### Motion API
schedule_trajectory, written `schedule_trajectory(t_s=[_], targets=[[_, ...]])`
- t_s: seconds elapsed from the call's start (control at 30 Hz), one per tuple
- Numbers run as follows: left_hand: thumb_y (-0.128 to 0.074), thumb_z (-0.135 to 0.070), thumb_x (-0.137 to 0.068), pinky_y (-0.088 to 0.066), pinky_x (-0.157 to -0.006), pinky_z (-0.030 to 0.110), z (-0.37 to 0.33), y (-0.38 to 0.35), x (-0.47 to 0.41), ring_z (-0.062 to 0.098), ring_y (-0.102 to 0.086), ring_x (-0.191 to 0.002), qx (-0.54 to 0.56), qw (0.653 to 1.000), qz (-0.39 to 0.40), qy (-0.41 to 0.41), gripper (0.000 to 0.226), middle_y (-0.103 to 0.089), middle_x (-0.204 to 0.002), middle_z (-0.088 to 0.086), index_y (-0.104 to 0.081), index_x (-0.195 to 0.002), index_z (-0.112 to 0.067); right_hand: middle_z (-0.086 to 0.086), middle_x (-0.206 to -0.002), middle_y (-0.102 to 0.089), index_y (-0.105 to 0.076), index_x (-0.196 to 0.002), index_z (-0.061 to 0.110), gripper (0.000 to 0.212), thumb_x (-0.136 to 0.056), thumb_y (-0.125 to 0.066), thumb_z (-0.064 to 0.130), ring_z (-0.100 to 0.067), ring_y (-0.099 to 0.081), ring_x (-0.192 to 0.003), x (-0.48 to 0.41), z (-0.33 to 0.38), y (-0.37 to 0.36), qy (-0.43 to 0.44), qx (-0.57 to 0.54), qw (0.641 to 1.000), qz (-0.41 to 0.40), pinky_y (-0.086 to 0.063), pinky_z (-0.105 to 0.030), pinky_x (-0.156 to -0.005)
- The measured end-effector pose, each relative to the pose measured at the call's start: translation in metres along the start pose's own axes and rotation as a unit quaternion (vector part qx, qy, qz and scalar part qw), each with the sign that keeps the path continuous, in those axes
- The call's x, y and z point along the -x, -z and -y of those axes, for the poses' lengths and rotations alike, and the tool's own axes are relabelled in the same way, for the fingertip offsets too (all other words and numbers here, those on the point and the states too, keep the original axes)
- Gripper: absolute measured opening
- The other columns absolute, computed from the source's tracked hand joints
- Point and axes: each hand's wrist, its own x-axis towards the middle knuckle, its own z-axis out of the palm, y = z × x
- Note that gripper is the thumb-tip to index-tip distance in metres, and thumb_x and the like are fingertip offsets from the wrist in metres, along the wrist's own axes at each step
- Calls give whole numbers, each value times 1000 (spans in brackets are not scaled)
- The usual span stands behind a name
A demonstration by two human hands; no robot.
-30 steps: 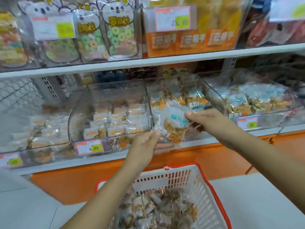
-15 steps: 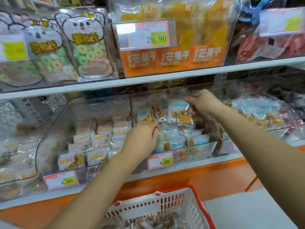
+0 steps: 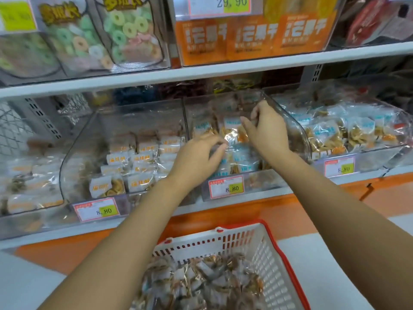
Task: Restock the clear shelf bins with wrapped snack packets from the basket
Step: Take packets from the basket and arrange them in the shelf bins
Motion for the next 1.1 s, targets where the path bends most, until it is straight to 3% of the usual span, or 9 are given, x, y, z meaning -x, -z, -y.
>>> schedule_trajectory(t_s=[0.1, 0.23, 0.4, 0.47, 0.53, 0.7, 0.97, 1.03, 1.1], targets=[[-48, -30, -95, -41, -63, 19, -4, 12, 41, 10, -55, -67, 80, 994, -73, -14, 34, -63, -72, -1, -66, -74, -10, 8, -52, -39, -41, -68, 15, 37, -95, -56, 36, -13, -41, -49, 61, 10, 5, 108, -1, 993, 50, -25, -28, -47], [-44, -38, -95, -37, -51, 29, 15, 19, 107, 17, -48, -47, 78, 995, -48, 44, 49, -47, -48, 1, -50, -54, -11, 7, -49, -37, -38, -61, 20, 38, -92, -53, 38, -13, -36, -41, 149, -1, -18, 229, 1, 959, 165, -28, -27, -40], [-50, -39, -96, -45, -56, 33, 51, 5, 201, 14, -63, -65, 44, 968, 160, 190, 37, -61, -61, -5, -54, -63, -22, -3, -88, -66, -63, -91, 15, 23, -96, -51, 33, -16, -58, -73, 228, -25, -91, 52, 119, 875, 466, -49, -28, -66], [-55, -26, -95, -43, -64, 20, 66, 0, 238, 7, -60, -75, 26, 938, 242, 246, 12, -66, -84, -11, -63, -86, -26, -6, -107, -66, -63, -110, 10, 24, -95, -49, 22, -23, -63, -94, 256, -40, -120, -51, 115, 845, 520, -50, -30, -81], [-54, -25, -95, -46, -73, 20, 82, -3, 272, 11, -61, -89, -13, 910, 304, 283, 23, -67, -103, -4, -63, -115, -20, -11, -119, -61, -57, -120, 6, 29, -96, -45, 16, -27, -58, -104, 286, -54, -139, -87, 135, 813, 560, -49, -34, -89], [-48, -30, -99, -43, -94, 27, 96, 5, 323, 19, -57, -114, -84, 864, 382, 317, 31, -60, -127, 4, -60, -124, -15, -20, -154, -16, -12, -150, 3, 59, -98, -38, 8, -35, -18, -143, 353, -63, -151, -109, 230, 795, 550, -22, -42, -118], [-55, -21, -95, -49, -85, 29, 87, -4, 318, 19, -64, -93, 74, 846, 301, 434, 11, -68, -100, 2, -66, -96, -21, -6, -94, -64, -64, -101, 10, 15, -88, -58, 8, -19, -62, -86, 343, -56, -136, -201, 132, 835, 494, -55, -28, -77], [-58, -19, -94, -52, -82, 29, 72, -14, 307, 21, -65, -90, 214, 796, 256, 506, 12, -70, -96, 7, -68, -99, -14, 3, -75, -57, -58, -84, 17, 9, -92, -56, 13, -11, -56, -67, 324, -37, -118, -143, 119, 851, 491, -52, -23, -60], [-61, -28, -92, -56, -84, 29, 56, -21, 293, 23, -68, -96, 380, 683, 231, 579, 38, -68, -110, 18, -62, -117, 0, 5, -75, -55, -52, -78, 20, 18, -91, -61, 29, -10, -52, -67, 301, -16, -94, -17, 119, 882, 455, -44, -20, -57]])
